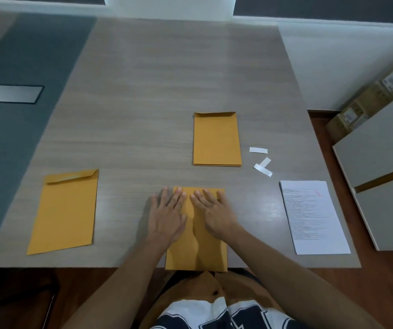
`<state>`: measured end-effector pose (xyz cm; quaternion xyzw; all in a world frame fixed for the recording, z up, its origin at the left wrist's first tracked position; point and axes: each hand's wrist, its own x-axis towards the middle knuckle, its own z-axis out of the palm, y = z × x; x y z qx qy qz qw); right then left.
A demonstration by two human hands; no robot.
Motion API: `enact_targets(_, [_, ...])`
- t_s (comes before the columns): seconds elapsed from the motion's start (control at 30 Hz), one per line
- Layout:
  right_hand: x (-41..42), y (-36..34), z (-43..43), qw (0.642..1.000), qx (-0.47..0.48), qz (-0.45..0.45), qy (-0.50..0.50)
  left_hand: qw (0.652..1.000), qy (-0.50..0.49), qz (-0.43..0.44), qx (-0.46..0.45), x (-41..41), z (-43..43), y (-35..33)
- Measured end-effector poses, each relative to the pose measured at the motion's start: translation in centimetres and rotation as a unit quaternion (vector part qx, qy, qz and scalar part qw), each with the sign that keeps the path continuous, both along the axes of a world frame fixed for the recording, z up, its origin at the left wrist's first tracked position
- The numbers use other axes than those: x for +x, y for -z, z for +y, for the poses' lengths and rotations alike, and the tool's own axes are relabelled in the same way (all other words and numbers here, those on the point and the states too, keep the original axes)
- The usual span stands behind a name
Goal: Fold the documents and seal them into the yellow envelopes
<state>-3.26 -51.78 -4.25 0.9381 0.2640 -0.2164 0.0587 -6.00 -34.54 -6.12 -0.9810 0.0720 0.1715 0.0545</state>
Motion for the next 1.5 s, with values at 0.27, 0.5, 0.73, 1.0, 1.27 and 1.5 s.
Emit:
enact_targets(0.27, [0.0,-1.2,-5.0,0.999,-0.015,-0.025,0.040,1.000,0.005,0.004,-0.001,0.7,0.0,-0.7])
enact_targets(0.5, [1.9,-2.5,-2.6,0.970,0.145,-0.054,0.186,0.987,-0.060,-0.107,-0.107,3.8,-0.4,-1.7])
enact_targets(0.73, [3.8,-0.8,-1.4,0.979,0.085,-0.056,0.178,0.985,-0.052,-0.049,-0.158,5.9,0.4,-1.7])
enact_targets(1.0, [4.6,-0.8,-0.9,0.970,0.110,-0.004,0.215,0.979,-0.090,0.030,-0.180,7.9,1.4,-3.1])
enact_targets(1.27, [6.6,-1.7,-1.0,0.836,0.344,-0.023,0.426,0.867,-0.241,0.081,-0.430,12.3,2.7,-4.4])
enact_targets(1.5, [13.3,-5.3,-1.8,0.775,0.408,-0.098,0.472,0.755,-0.322,0.042,-0.570,18.1,0.4,-7.8])
